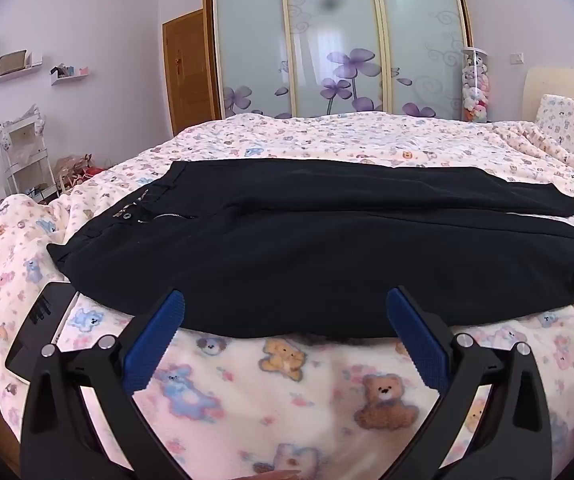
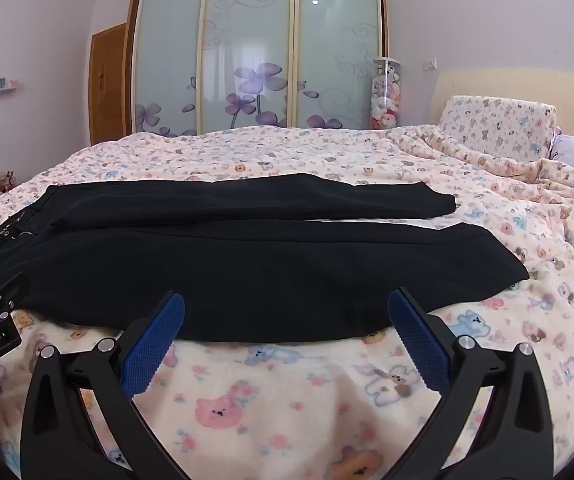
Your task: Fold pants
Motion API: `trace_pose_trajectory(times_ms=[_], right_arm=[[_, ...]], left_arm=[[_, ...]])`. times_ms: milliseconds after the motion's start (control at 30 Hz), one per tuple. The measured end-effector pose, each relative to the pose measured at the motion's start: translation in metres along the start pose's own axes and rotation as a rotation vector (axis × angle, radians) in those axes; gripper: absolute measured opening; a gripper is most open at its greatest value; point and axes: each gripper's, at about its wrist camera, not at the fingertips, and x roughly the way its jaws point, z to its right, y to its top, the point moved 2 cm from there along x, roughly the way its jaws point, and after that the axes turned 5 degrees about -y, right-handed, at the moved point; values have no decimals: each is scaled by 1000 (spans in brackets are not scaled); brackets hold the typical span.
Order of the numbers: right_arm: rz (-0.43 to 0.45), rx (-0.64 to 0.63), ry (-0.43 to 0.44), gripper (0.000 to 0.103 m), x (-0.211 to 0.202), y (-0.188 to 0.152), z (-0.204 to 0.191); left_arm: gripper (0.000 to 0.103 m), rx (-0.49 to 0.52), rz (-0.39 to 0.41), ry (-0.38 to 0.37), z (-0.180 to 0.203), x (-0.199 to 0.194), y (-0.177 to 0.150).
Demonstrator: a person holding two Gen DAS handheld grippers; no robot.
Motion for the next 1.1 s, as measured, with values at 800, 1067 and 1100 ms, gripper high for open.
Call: trace_pose_trajectory(times_ms=[800,1067,1100], right_arm=[[-3,2,1,102,2,-1,2],[-4,3,1,102,3,-1,3],[-4,3,1,102,3,-1,3]], left_arm=[[101,-2,-1,-1,0,0,0],[101,-3,-1,-1,0,0,0],[101,-3,-1,-1,0,0,0]])
